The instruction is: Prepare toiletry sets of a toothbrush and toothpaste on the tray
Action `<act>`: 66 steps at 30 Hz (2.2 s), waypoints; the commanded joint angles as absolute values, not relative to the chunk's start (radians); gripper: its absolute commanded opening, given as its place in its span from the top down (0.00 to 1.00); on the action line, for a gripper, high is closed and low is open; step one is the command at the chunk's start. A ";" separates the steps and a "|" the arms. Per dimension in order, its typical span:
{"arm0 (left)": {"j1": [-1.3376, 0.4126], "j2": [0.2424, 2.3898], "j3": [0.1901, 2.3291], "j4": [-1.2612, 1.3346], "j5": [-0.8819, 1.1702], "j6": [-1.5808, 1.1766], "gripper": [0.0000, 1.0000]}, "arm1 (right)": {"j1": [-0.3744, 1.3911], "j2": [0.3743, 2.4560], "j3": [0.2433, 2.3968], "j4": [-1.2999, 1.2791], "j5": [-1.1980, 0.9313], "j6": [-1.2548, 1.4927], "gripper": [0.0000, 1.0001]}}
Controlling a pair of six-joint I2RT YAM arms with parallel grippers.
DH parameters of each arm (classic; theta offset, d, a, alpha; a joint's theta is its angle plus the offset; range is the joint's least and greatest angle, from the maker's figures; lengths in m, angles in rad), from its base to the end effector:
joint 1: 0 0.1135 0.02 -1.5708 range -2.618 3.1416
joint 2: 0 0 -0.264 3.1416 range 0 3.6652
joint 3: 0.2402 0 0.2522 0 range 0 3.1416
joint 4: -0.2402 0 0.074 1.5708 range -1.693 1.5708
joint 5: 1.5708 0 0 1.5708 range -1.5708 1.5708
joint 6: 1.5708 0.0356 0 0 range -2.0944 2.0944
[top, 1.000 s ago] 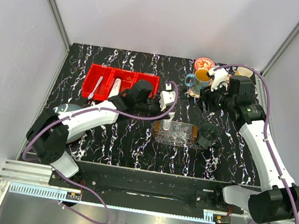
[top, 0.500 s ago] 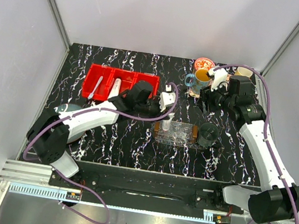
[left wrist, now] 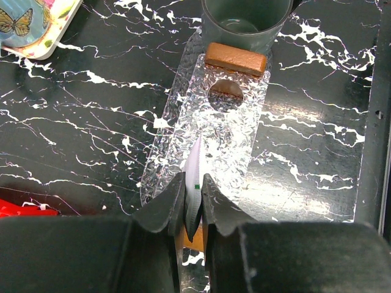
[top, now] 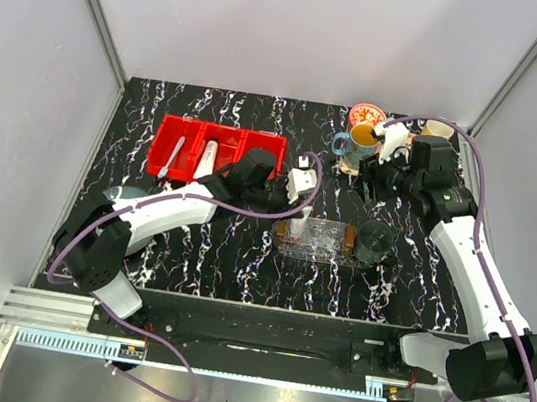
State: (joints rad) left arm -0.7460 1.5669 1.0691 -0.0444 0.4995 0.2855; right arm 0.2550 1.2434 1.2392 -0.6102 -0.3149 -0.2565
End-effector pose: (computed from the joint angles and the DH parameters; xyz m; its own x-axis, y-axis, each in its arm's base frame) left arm 0.2477 -0.2521 0.2589 -0.1110 0.4392 -0.8915 0.9675 0.2527 0.0041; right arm 0.2570 0.0784 0.3603 -0.4166 -0.3579 -0.8357 -0.6104 0.7913 -0.0346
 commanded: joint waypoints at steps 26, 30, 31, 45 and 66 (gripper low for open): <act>-0.756 1.572 1.057 0.025 0.497 0.339 0.94 | 0.250 1.216 1.235 -0.578 -0.327 -0.252 0.38; -0.758 1.566 1.062 0.002 0.492 0.354 0.85 | 0.250 1.218 1.235 -0.577 -0.328 -0.250 0.38; -0.758 1.565 1.062 0.002 0.492 0.356 0.83 | 0.249 1.216 1.235 -0.577 -0.327 -0.249 0.38; -0.758 1.517 1.068 -0.058 0.476 0.367 0.46 | 0.250 1.223 1.239 -0.575 -0.331 -0.249 0.38; -0.500 1.264 1.121 -0.164 0.356 0.181 0.31 | 0.250 1.270 1.276 -0.578 -0.301 -0.256 0.38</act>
State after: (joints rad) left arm -0.5617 1.3083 1.0756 -0.1432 0.4606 0.2276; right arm 0.2550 1.2579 1.2358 -0.6098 -0.3141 -0.2565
